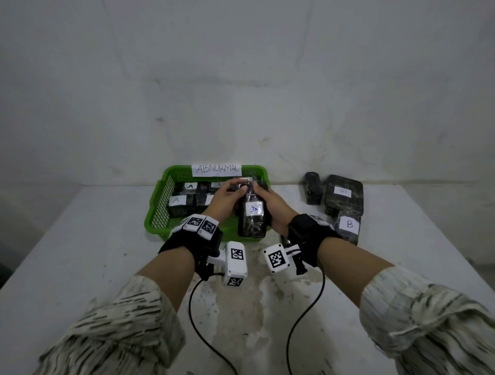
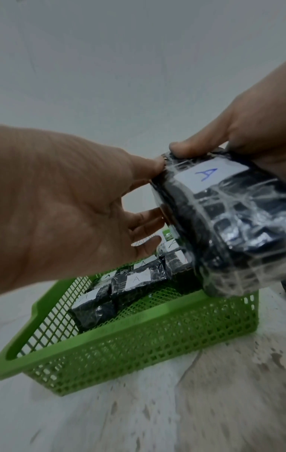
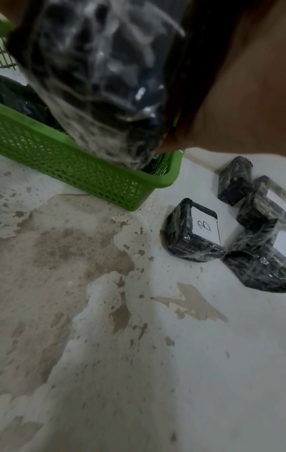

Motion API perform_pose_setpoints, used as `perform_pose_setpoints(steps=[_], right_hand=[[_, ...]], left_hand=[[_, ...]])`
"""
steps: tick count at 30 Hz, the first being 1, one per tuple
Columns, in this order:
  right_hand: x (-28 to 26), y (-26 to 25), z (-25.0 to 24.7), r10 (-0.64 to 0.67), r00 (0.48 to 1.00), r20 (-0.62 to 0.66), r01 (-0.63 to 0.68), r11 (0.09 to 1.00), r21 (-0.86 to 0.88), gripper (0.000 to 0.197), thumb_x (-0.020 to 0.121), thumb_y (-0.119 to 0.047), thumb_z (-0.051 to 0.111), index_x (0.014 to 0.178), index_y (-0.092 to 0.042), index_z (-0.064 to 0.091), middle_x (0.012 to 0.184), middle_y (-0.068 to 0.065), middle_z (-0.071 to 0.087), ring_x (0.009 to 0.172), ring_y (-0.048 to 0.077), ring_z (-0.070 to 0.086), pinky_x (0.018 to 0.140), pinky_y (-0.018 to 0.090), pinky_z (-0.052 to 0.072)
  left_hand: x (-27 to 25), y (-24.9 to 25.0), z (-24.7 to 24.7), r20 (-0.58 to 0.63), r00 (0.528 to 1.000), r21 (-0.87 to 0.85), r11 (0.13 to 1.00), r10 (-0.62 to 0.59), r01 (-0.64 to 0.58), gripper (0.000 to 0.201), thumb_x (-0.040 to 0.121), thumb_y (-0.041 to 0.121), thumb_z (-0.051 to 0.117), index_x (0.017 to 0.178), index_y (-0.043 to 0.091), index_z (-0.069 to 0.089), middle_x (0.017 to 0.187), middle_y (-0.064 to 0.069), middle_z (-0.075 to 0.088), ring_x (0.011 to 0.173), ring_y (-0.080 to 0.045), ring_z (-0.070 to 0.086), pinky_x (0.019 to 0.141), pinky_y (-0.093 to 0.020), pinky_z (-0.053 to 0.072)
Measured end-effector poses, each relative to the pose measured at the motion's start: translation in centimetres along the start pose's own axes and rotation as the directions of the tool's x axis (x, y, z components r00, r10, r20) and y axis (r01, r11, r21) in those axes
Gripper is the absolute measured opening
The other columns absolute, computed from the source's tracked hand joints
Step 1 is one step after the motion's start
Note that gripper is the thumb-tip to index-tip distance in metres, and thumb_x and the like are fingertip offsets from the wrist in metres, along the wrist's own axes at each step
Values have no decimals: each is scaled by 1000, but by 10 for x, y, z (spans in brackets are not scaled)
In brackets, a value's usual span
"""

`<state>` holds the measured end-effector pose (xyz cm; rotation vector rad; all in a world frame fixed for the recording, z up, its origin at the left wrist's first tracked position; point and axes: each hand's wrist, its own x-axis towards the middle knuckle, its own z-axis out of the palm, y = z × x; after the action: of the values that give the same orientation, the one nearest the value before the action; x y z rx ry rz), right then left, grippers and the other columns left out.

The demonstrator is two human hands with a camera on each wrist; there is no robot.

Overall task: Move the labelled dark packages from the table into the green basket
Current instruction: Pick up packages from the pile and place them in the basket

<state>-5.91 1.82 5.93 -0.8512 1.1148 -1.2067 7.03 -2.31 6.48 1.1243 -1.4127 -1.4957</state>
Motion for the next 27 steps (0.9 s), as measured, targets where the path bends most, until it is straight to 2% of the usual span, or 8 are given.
perform_pose_setpoints(steps=[3,6,8,12,16,20,23,27], right_hand=[[-2,1,0,54,998,12,-55,998,22,36,96,-37,52,123,-15,61,108,6,69,94,20,66,83,34,53],[-2,1,-2,60,998,1,-60,996,64,38,97,-33,52,127,-11,58,111,10,66,93,22,64,85,36,52],[-2,1,-1,68,998,-13,-66,995,71,39,97,-32,52,128,-11,56,112,11,65,92,23,64,85,36,52],[-4,4,-1,88,995,43,-91,994,55,38,96,-28,55,129,-10,56,115,10,66,102,24,63,95,40,50],[-7,5,-3,73,996,43,-77,994,81,27,97,-18,52,122,-10,57,108,10,67,91,22,65,82,34,55],[-7,9,0,61,998,3,-61,998,31,37,94,-25,58,129,-12,54,124,15,63,107,27,62,100,45,48],[-8,11,4,105,994,24,-103,992,-74,55,81,-44,70,129,-22,54,129,8,62,118,26,59,106,50,43],[-11,17,1,143,990,5,-142,984,-108,36,92,-40,59,124,-24,55,129,7,62,118,27,59,105,51,44]], left_hand=[[-5,0,-2,-6,1000,-62,998,-15,14,35,95,11,52,128,4,49,105,-10,61,91,-21,60,76,-22,51],[-12,0,-2,49,997,-121,990,-62,68,37,94,13,53,131,16,48,102,0,61,91,-14,60,80,-31,51],[-15,-2,-3,54,996,-125,989,-66,72,39,92,10,56,129,20,49,100,-4,62,91,-17,61,79,-36,53],[-19,-2,-5,4,999,-144,989,-37,37,37,91,8,56,127,16,49,104,-12,61,102,-29,57,85,-40,51],[-22,-1,-8,87,986,-209,965,-143,158,46,90,13,59,132,24,47,121,-13,57,113,-29,54,90,-53,49],[-24,-2,-9,60,993,-198,974,-100,110,52,88,5,59,136,22,46,110,-5,60,100,-21,60,78,-41,53],[-23,-1,-6,-6,998,-209,976,-63,60,48,90,5,58,133,21,47,120,-10,57,107,-24,58,78,-37,53],[-25,-3,-9,66,993,-202,973,-96,108,51,91,8,57,136,26,42,123,-10,56,103,-23,60,76,-38,54]])
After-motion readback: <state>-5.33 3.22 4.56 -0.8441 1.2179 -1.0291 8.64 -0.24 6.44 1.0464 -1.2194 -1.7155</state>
